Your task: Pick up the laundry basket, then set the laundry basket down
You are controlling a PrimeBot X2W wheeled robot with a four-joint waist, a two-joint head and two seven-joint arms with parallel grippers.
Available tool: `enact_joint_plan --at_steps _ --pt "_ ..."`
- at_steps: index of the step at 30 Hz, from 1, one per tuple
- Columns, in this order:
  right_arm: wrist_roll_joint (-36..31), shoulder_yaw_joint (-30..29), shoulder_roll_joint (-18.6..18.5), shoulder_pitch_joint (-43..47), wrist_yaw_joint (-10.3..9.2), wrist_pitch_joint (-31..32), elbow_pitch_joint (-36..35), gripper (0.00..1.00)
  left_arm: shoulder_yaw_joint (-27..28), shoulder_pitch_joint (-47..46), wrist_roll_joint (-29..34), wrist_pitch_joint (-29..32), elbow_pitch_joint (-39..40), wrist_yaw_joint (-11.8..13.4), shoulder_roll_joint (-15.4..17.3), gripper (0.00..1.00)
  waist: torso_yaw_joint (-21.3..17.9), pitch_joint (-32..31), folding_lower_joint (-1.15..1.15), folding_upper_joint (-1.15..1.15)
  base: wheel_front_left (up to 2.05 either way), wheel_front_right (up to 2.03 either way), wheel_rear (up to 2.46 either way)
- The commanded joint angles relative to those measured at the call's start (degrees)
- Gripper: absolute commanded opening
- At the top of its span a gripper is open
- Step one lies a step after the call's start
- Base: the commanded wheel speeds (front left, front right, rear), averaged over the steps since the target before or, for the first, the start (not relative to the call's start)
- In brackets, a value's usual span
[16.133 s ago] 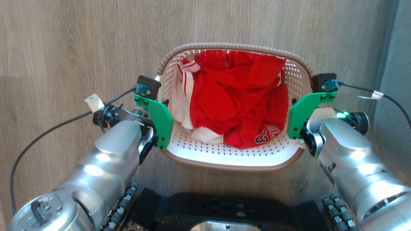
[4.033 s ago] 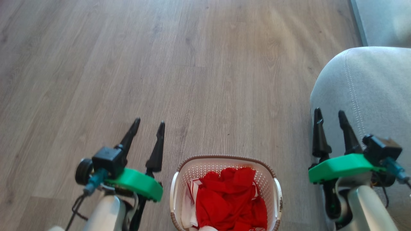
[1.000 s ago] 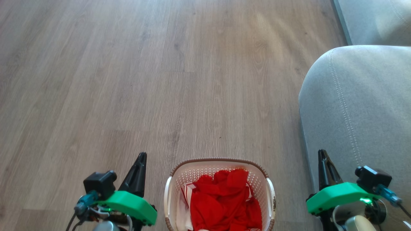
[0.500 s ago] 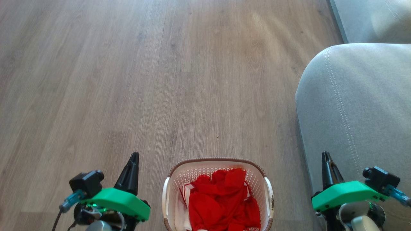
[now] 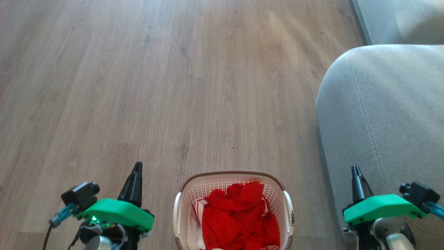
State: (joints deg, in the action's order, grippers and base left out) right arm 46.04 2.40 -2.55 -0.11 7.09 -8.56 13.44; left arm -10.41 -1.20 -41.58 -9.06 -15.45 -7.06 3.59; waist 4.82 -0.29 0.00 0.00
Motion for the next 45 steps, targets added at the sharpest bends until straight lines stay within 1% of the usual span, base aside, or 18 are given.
enact_joint_plan --at_steps 1,45 --pt "1.5 -0.1 -1.0 -3.3 0.15 0.5 -1.6 0.0 1.5 -3.0 -1.5 0.3 1.8 -0.2 0.8 0.0 -0.1 0.0 0.0 0.0 0.0 0.0 0.0" --pt "25.9 -4.0 -1.2 -4.7 0.28 7.6 -0.5 0.0 8.1 -3.9 -28.9 7.1 1.7 -0.3 1.1 0.0 -2.6 0.3 0.0 0.0 0.0 0.0 0.0"
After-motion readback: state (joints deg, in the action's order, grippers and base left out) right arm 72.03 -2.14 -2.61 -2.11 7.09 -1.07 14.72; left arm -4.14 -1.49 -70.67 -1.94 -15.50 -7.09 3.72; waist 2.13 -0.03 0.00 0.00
